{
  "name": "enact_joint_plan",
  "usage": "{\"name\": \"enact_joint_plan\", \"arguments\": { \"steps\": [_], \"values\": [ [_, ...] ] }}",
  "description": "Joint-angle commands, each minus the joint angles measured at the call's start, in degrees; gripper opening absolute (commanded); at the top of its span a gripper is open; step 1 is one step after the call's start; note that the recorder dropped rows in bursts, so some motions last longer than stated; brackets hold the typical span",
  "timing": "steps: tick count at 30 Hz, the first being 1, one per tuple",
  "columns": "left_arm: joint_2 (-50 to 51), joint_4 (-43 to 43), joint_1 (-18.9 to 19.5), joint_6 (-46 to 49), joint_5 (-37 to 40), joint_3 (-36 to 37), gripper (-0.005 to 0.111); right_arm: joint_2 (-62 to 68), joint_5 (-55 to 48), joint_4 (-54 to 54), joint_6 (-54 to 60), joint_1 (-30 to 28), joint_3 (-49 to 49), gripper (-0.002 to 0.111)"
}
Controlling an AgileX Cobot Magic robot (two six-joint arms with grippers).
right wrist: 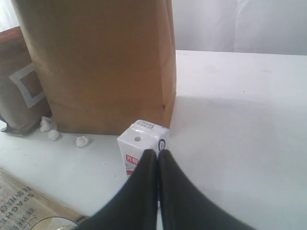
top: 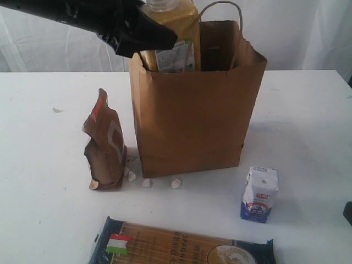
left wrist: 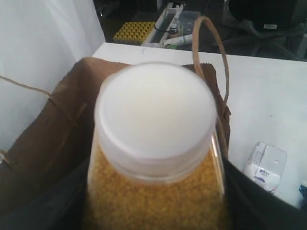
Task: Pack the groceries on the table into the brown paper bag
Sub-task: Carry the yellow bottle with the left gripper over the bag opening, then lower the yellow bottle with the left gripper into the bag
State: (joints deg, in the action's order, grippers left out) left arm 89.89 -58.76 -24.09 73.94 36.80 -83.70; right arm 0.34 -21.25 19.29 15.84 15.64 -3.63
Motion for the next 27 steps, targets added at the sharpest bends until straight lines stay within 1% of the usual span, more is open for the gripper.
{"name": "enact_joint_plan", "arguments": {
  "steps": [1,9,19,25,27],
  "values": [
    [0.9,-4.2,0.0,1.5,2.4,-1.1,0.0,-0.3,0.3,0.2,-0.2,-0.3,0.3,0.0],
    [4.5,-4.7,0.0,1.5,5.1,-1.1,0.0,-0.3,0.3,0.2,-0.2,-0.3,0.3,0.0],
    [7.5,-4.1,0.0,1.5,5.4,-1.1,0.0,-0.3,0.3,0.2,-0.2,-0.3,0.3,0.0],
    [7.7,-3.8,0.0,1.3,5.3,-1.1,0.0,-0.3,0.3,0.2,-0.2,-0.3,0.3,0.0],
    [7.7,-3.8,0.0,1.0,5.3,-1.1,0.005,-0.3,0.3,0.2,-0.2,-0.3,0.3,0.0]
  ]
}}
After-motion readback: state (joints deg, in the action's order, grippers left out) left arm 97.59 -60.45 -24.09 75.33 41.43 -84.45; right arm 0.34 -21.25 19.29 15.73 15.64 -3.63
